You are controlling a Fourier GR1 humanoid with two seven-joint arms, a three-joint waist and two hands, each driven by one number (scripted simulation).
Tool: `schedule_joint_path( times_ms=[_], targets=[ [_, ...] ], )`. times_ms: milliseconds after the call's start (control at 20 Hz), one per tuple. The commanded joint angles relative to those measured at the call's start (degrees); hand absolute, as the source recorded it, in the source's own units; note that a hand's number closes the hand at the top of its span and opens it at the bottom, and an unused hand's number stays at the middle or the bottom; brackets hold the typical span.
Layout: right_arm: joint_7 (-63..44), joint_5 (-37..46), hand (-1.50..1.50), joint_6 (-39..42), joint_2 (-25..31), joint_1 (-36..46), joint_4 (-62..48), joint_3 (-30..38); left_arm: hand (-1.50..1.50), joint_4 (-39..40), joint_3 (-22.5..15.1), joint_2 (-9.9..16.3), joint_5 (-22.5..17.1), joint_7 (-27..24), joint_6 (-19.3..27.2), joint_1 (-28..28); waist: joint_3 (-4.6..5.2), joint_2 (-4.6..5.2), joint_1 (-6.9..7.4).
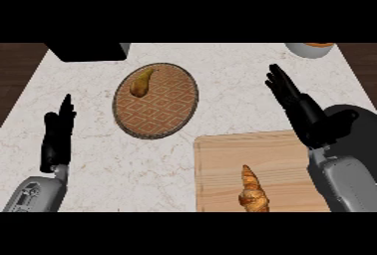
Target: Pick the croissant from the cutting board and place it in the pan
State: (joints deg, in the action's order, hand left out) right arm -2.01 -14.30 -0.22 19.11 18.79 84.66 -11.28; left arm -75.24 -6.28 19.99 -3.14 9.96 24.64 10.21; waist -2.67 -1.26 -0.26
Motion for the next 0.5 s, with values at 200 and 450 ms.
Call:
schedule_joint_path(
  times_ms=[200,450],
  targets=[
    [9.02,-11.73,1.5,15.99,-1.01,-0.79,6.99,0.59,0.0,-9.98,0.9,-1.29,-6.48,-1.51,-6.2,2.05,2.55,0.76,0.72],
    [24.81,5.3,1.5,13.94,12.36,-12.78,9.41,5.47,0.0,-10.44,2.63,-1.69,-11.4,-1.58,-10.07,-0.35,2.57,0.71,-2.21]
  ],
)
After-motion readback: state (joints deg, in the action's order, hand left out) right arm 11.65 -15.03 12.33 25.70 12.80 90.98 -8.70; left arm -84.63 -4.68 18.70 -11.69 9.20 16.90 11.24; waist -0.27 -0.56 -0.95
